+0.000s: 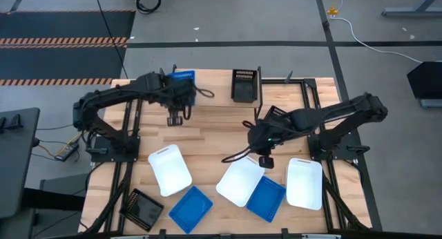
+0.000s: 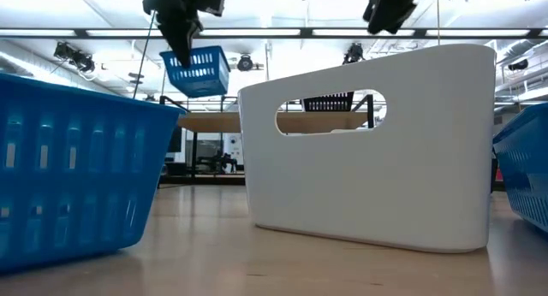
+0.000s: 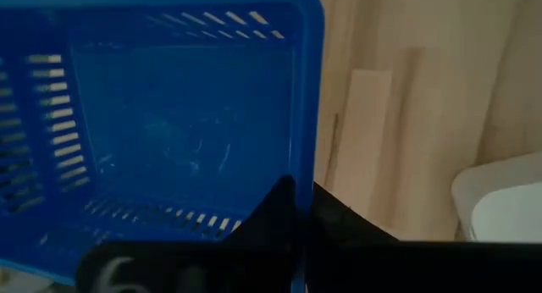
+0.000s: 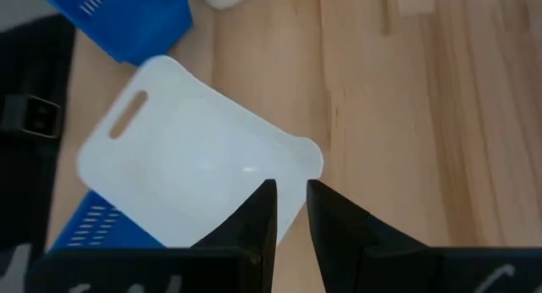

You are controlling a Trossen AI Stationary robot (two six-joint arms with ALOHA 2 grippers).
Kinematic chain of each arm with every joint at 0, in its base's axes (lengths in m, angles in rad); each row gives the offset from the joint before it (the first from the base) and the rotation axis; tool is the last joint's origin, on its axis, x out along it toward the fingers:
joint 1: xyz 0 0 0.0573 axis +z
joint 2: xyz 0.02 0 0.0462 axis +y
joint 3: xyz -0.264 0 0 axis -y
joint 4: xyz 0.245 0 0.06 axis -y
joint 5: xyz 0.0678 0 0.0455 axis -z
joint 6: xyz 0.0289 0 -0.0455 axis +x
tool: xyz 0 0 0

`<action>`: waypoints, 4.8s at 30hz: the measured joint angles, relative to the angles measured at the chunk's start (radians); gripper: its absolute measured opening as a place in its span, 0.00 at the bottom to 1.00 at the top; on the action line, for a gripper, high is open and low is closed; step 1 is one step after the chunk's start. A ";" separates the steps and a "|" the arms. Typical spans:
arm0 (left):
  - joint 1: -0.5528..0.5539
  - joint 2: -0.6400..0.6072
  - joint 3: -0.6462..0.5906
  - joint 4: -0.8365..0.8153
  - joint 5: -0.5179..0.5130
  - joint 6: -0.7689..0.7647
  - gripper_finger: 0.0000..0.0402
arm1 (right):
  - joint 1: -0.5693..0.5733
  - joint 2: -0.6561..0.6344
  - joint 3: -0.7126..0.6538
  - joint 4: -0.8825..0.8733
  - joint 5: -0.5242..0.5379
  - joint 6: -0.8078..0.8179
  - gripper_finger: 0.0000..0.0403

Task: Stack baskets on shelf by color
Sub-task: Put the top left blue bin on the shelf, then put the center left white bin on the shelf

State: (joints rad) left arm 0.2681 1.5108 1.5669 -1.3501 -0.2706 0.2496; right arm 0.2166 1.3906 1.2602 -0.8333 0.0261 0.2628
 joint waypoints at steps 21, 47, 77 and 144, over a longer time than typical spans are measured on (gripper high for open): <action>0.199 0.000 -0.003 0.070 0.145 0.197 0.02 | 0.099 -0.100 0.000 0.010 0.033 0.008 0.19; 0.235 0.001 -0.003 0.091 0.133 0.159 0.30 | 0.105 -0.100 0.000 0.010 0.033 0.027 0.19; -0.351 -0.007 -0.003 -0.095 0.217 -0.563 0.42 | 0.080 -0.100 0.000 0.007 0.175 0.002 0.19; -0.766 0.422 -0.003 0.100 0.220 -0.951 0.02 | 0.091 -0.100 0.000 -0.014 0.219 -0.020 0.19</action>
State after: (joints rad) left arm -0.4977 1.9331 1.5635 -1.2499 -0.0502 -0.7014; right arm 0.3073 1.2907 1.2602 -0.8478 0.2455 0.2431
